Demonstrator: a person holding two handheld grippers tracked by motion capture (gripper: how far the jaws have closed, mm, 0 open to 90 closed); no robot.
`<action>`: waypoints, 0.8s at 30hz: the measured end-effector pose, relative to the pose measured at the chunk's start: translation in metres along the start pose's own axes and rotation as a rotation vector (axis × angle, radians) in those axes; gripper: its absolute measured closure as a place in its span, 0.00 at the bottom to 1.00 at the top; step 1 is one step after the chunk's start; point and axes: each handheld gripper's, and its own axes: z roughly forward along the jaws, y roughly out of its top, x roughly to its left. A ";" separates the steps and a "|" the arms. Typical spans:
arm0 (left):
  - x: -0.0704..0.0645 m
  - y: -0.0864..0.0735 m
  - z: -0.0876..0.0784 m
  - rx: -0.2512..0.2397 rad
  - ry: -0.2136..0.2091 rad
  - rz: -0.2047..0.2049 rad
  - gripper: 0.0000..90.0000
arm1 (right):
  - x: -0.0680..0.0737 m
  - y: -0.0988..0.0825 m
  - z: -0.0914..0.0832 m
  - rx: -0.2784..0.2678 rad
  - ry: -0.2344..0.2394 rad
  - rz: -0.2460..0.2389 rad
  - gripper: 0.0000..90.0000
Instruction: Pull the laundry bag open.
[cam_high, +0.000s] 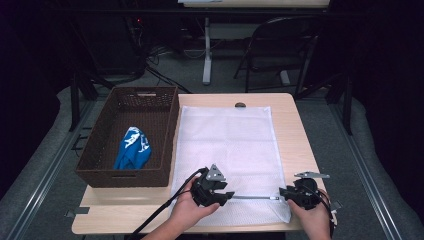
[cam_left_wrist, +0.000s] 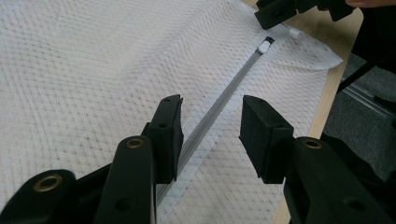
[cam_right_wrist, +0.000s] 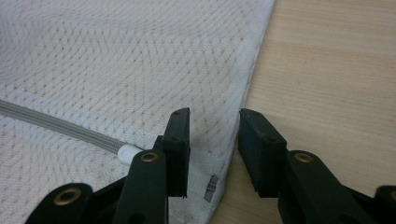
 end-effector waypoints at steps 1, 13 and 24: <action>0.000 0.000 0.000 0.000 0.000 0.000 0.65 | 0.000 0.000 0.000 0.000 0.000 0.000 0.71; 0.000 -0.002 0.001 0.009 0.003 0.002 0.65 | 0.008 -0.001 0.002 -0.004 -0.050 -0.064 0.80; 0.001 -0.004 0.003 0.013 0.011 0.000 0.65 | 0.011 -0.003 0.003 -0.018 -0.067 -0.098 0.91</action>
